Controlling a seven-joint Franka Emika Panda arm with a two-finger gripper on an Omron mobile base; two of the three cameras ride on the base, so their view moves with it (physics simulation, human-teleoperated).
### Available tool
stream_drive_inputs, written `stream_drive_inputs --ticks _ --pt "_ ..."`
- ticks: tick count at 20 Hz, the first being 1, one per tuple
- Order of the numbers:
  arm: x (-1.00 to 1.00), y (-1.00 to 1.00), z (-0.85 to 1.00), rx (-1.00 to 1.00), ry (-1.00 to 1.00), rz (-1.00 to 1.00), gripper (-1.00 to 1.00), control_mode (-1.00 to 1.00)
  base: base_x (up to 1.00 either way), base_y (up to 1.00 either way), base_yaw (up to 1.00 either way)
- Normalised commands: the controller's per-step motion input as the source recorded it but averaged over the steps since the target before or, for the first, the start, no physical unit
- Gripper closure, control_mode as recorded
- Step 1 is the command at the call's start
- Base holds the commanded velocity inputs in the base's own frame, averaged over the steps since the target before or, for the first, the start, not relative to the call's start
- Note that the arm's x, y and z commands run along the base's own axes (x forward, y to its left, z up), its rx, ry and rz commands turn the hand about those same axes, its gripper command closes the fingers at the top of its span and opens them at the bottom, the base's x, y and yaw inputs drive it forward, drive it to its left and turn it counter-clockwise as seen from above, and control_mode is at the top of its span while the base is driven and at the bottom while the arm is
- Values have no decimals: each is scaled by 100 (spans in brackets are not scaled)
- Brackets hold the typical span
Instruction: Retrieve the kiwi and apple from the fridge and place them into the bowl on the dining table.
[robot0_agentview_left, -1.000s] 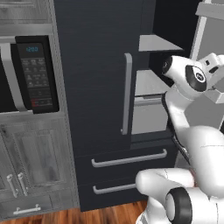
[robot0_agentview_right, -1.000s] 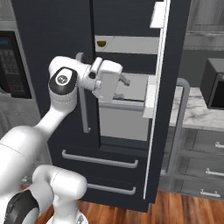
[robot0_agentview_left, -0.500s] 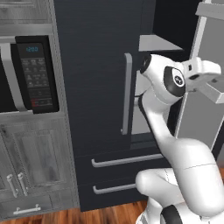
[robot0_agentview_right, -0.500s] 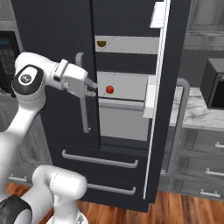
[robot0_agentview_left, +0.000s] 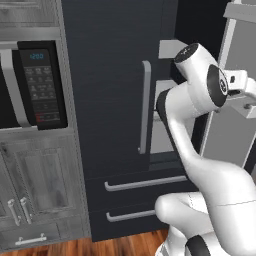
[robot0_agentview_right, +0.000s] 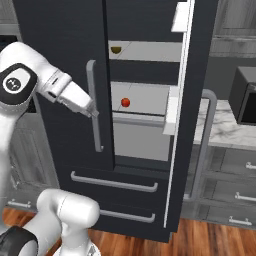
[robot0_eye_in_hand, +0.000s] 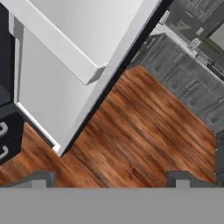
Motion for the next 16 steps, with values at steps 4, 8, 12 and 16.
stream_drive_inputs --ticks 4,8,12,16 --pt "-35 49 -36 18 -9 21 -100 -100 0 0 0" --pt "-21 71 -55 5 -11 31 -100 -100 0 0 0" --pt "0 65 -44 1 -20 29 -100 -100 0 0 0" --pt "2 34 -8 9 -23 26 -100 -100 0 0 0"
